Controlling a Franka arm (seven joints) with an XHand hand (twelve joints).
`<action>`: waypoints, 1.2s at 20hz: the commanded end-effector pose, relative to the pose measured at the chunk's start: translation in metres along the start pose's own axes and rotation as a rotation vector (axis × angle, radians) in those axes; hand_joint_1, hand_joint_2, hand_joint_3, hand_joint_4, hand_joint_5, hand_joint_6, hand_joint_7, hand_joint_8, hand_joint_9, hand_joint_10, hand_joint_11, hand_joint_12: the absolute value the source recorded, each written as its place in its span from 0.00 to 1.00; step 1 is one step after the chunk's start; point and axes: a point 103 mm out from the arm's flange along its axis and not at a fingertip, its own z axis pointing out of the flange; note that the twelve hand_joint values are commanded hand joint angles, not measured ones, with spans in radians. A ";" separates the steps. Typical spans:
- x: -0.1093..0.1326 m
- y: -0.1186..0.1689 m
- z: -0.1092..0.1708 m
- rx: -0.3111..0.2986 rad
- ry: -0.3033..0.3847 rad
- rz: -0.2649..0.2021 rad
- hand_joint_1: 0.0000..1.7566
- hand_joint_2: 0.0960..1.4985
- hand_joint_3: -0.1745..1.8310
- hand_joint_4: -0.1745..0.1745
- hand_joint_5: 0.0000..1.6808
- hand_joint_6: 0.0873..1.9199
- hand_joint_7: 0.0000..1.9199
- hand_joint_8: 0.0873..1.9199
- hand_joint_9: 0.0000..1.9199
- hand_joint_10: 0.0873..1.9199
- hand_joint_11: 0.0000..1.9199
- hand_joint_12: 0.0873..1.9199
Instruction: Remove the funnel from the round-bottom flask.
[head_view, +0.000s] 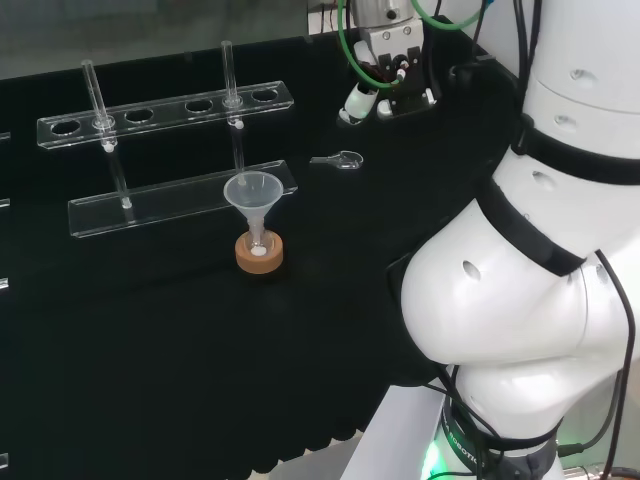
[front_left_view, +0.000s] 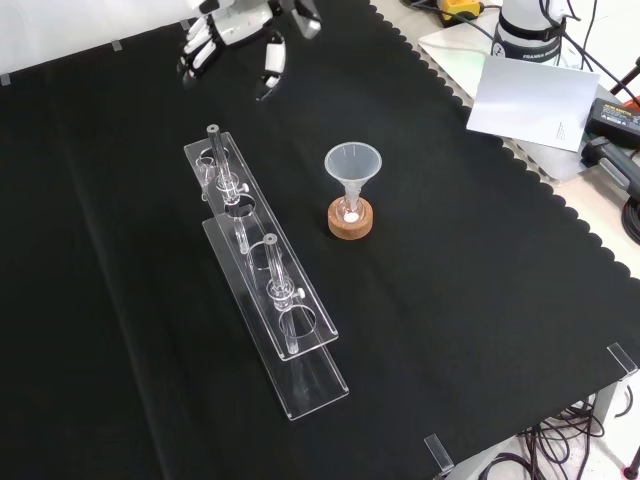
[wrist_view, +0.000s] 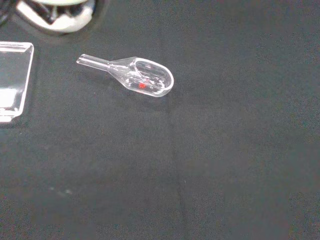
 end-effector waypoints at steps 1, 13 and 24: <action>0.003 -0.047 -0.006 0.010 0.016 0.026 0.45 0.34 0.35 0.49 0.21 0.00 0.07 0.31 0.24 0.29 0.20 0.68; 0.055 -0.137 -0.022 0.002 0.004 -0.022 0.42 0.35 0.34 0.49 0.19 0.00 0.09 0.32 0.24 0.29 0.21 0.68; 0.120 -0.186 -0.019 0.051 -0.016 -0.098 0.39 0.36 0.30 0.47 0.14 0.00 0.01 0.31 0.15 0.34 0.18 0.72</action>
